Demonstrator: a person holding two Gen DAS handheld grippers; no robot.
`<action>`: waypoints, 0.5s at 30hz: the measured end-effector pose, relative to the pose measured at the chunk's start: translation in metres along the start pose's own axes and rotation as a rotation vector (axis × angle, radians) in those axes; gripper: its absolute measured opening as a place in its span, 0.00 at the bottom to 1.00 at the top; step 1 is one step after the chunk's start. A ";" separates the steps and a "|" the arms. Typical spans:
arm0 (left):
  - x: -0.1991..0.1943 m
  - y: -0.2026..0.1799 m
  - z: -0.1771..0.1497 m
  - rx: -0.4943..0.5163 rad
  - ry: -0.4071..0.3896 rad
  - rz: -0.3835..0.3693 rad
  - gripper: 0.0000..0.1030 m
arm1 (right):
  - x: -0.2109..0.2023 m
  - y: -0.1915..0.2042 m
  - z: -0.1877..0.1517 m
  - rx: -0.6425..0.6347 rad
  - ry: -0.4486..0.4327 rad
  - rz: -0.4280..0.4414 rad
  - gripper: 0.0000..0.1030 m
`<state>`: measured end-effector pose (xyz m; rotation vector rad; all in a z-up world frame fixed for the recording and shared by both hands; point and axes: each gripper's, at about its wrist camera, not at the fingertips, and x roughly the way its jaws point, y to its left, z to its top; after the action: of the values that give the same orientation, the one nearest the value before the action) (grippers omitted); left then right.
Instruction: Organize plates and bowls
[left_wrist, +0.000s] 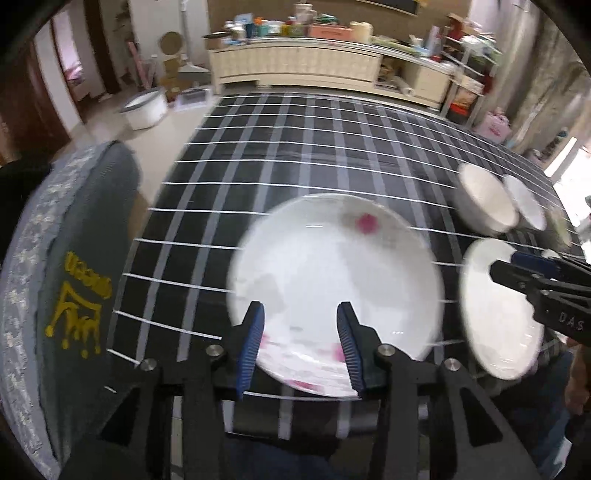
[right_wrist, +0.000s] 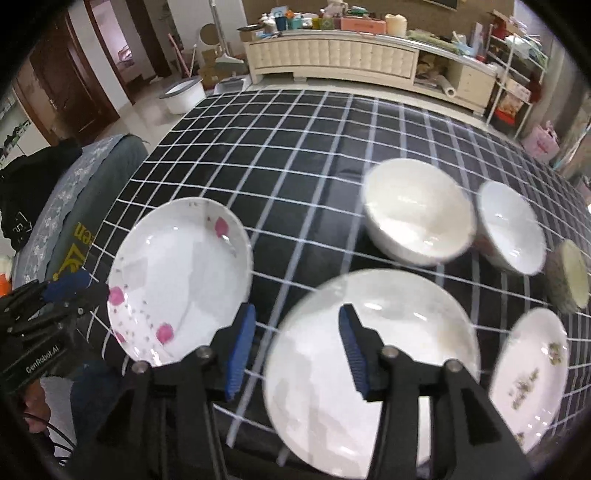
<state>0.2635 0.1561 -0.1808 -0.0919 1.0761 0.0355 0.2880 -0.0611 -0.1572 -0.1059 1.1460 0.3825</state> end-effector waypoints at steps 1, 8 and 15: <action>-0.001 -0.010 -0.001 0.015 0.003 -0.015 0.37 | -0.006 -0.008 -0.004 0.004 -0.006 -0.011 0.56; -0.002 -0.072 -0.002 0.103 0.013 -0.073 0.48 | -0.028 -0.054 -0.026 0.071 -0.031 -0.068 0.59; 0.006 -0.120 -0.008 0.175 0.038 -0.108 0.48 | -0.028 -0.089 -0.051 0.112 -0.009 -0.065 0.59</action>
<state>0.2683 0.0361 -0.1830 0.0077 1.1065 -0.1581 0.2645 -0.1646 -0.1630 -0.0434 1.1495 0.2606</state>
